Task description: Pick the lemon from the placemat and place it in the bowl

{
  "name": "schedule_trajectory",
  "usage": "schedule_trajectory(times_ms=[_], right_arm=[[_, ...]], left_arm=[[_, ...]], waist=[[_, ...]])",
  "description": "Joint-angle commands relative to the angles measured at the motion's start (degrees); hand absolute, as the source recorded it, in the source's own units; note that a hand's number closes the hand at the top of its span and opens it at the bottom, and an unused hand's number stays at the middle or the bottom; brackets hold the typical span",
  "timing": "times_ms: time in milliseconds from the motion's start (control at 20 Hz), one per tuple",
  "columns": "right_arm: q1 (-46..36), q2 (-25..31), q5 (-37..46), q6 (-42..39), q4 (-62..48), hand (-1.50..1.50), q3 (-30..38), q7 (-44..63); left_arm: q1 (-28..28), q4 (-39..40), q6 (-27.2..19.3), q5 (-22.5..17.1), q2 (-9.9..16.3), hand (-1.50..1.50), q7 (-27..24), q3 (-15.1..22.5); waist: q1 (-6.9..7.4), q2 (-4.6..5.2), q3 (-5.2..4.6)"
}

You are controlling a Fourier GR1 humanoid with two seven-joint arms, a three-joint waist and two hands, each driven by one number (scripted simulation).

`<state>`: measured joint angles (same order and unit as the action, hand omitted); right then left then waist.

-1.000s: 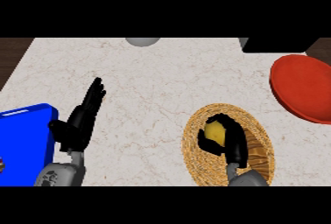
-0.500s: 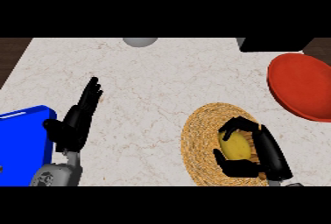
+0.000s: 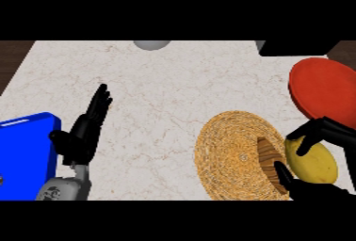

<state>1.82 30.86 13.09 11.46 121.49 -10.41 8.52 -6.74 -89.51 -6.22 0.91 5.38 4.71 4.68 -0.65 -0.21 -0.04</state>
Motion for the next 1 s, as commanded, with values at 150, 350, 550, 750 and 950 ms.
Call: schedule_trajectory(times_ms=[150,350,550,750,950], right_arm=[[-11.87,4.74,-2.29,-6.99,3.89,1.50,10.59,18.13],[-18.74,3.53,-1.69,-8.16,1.76,1.50,11.94,25.25],[-29.65,4.09,1.10,-8.76,-9.82,1.50,11.50,26.14],[-28.10,6.23,-3.07,-13.18,-16.66,1.50,18.34,20.28],[-28.75,7.33,7.17,-11.20,-26.44,1.50,14.30,14.76]], left_arm=[[-1.17,1.37,0.79,0.47,-0.14,0.00,-0.22,-0.25],[2.64,-2.97,3.14,-0.32,1.36,0.00,0.29,-0.13],[-2.45,2.07,1.19,0.50,-0.68,0.00,-0.61,-1.05],[-3.39,3.26,2.74,-0.84,0.64,0.00,-1.42,-3.37],[-2.85,2.77,3.22,-0.64,0.48,0.00,-1.03,-2.52]], waist=[[0.77,0.17,-0.01],[1.16,0.15,0.00],[1.47,0.37,-0.02],[0.96,0.31,0.02],[1.50,0.50,0.02]])
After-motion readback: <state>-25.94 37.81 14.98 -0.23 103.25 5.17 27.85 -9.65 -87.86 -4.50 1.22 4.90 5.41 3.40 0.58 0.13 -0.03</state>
